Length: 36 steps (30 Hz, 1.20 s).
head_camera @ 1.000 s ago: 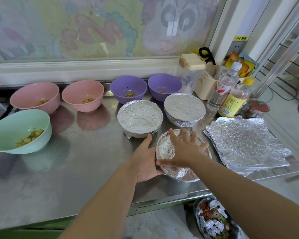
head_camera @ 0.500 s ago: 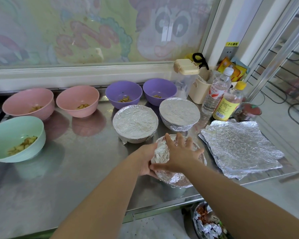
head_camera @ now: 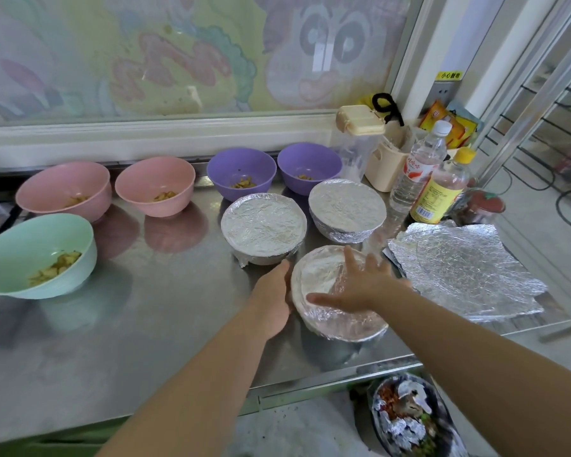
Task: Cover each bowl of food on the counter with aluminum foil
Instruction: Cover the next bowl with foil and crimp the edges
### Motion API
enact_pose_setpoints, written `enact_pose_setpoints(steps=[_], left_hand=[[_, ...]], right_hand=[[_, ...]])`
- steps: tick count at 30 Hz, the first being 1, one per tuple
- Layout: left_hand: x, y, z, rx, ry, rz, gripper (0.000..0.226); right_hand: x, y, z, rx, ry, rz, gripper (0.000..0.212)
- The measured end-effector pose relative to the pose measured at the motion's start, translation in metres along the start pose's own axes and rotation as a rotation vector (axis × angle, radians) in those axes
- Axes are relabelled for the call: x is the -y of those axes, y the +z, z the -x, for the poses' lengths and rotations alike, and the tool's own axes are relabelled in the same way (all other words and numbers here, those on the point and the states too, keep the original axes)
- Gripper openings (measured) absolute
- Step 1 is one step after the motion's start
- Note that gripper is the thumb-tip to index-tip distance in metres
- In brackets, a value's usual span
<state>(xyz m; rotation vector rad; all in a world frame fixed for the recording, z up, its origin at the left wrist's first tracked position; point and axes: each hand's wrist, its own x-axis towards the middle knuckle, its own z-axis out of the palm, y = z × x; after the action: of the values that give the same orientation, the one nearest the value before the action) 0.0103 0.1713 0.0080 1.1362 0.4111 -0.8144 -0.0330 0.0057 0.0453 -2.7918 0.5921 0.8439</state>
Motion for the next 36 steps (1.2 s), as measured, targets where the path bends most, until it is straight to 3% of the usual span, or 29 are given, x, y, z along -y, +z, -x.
enact_pose_setpoints(steps=[6,9,14,19,22,25,27,29,36], left_hand=[[0.036,0.004,0.018,-0.038,0.174,0.178,0.043],[0.041,0.016,0.016,-0.018,0.139,0.254,0.055],[0.048,0.027,0.007,-0.043,0.148,0.386,0.057],[0.048,0.017,-0.004,-0.053,0.176,0.240,0.064],[0.047,0.013,-0.006,-0.155,0.248,0.052,0.056],[0.043,0.016,0.004,-0.194,0.284,-0.068,0.054],[0.048,0.016,0.005,-0.198,0.292,-0.109,0.058],[0.054,0.018,0.008,-0.207,0.287,-0.133,0.058],[0.068,0.039,0.030,-0.286,0.247,-0.028,0.058]], right_hand=[[-0.001,0.005,-0.006,-0.077,-0.129,-0.038,0.146],[0.003,0.010,-0.011,-0.070,-0.148,-0.071,0.146],[0.002,0.011,-0.011,-0.089,-0.143,-0.098,0.149],[-0.006,0.015,-0.004,-0.160,-0.127,-0.245,0.144],[-0.011,0.033,0.017,-0.399,0.004,-0.538,0.117],[-0.011,0.065,0.043,-0.588,0.200,-1.160,0.080],[-0.008,0.087,0.052,-0.579,0.351,-1.452,0.054],[-0.003,0.100,0.052,-0.495,0.457,-1.586,0.032],[0.000,0.092,0.043,-0.377,0.563,-1.738,0.031]])
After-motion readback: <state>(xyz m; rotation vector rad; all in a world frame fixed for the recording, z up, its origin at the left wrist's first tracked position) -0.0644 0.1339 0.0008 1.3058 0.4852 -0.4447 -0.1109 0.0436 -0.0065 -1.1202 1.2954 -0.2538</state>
